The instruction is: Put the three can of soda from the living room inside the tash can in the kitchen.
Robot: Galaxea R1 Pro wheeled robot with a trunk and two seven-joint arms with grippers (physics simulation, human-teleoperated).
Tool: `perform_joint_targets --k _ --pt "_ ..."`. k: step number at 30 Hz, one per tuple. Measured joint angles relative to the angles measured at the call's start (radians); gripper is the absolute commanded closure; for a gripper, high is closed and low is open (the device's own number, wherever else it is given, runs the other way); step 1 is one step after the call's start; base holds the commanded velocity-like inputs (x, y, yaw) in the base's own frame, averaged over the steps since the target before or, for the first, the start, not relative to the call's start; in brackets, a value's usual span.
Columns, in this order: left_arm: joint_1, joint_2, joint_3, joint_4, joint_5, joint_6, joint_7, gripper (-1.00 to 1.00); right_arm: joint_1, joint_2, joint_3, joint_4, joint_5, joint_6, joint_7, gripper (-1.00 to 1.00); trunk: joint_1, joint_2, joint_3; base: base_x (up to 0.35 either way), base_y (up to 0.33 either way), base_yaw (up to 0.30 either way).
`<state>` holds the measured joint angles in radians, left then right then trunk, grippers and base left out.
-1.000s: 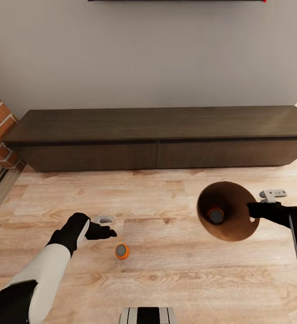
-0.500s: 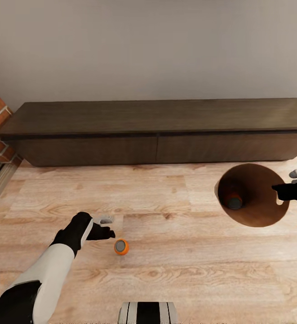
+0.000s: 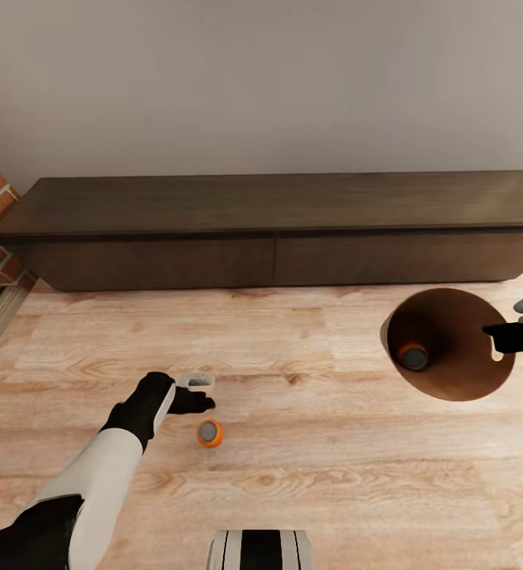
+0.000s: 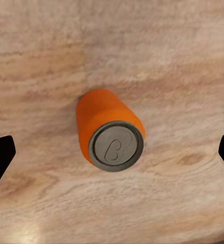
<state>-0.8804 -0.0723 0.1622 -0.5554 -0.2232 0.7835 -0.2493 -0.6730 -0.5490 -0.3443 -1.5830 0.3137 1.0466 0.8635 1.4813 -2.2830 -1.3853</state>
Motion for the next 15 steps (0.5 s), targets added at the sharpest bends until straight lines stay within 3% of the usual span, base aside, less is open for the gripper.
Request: perform_joint_targets --k 7,15 --pt "0.001 0.001 0.002 -0.050 0.007 0.010 -0.010 -1.00 0.002 0.000 0.000 0.001 0.024 -0.006 -0.002 1.00 0.000 0.000 0.000 0.000 -0.222 0.000" --pt "0.003 0.000 0.003 -0.059 0.008 0.012 -0.010 -1.00 0.004 -0.001 0.000 0.004 0.020 -0.003 -0.001 1.00 0.000 0.000 0.000 0.000 -0.044 0.000"
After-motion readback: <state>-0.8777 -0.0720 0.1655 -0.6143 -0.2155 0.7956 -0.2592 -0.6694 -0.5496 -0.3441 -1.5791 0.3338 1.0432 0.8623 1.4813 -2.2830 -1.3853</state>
